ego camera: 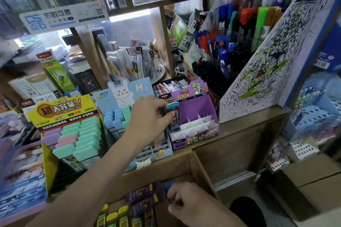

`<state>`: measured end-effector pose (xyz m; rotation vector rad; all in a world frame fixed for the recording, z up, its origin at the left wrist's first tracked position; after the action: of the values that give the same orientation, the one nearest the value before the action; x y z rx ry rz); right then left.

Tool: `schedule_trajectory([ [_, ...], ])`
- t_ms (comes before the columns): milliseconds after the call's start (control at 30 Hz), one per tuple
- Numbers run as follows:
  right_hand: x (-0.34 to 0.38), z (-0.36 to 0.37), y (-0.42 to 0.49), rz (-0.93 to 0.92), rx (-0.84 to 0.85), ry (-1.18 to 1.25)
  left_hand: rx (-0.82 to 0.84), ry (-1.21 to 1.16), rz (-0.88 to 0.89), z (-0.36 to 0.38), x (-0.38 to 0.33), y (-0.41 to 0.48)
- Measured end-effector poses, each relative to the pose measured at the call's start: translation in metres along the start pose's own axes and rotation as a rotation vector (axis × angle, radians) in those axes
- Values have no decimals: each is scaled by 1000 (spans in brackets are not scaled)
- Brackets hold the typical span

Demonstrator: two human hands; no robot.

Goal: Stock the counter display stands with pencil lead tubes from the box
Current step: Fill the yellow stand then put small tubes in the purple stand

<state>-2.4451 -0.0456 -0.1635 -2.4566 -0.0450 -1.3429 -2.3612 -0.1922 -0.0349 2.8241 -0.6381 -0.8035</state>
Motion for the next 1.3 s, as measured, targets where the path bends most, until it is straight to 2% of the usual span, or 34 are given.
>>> schedule_trajectory([
  [133, 1, -1, 1, -10, 10, -12, -44, 5, -53, 4, 4, 0],
  [533, 4, -1, 0, -41, 10, -31, 6, 3, -63, 1, 6, 3],
  [900, 4, -1, 1, -40, 13, -43, -93, 229, 142, 11, 16, 2],
  [1067, 4, -1, -1, -25, 26, -50, -105, 265, 88, 17, 15, 2],
  [1300, 3, 1, 1, 1, 34, -41, -201, 157, -49, 12, 9, -3],
])
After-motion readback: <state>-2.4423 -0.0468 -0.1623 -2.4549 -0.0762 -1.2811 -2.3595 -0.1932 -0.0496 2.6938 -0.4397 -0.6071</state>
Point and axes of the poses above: each hand's wrist, its own y-axis towards the middle knuckle, its own z-axis out of the palm, x = y × z, the point moved 1 cm from there along y, towards the middle knuckle, and after that the axes turned 13 degrees about -z, right-handed, at the moved point
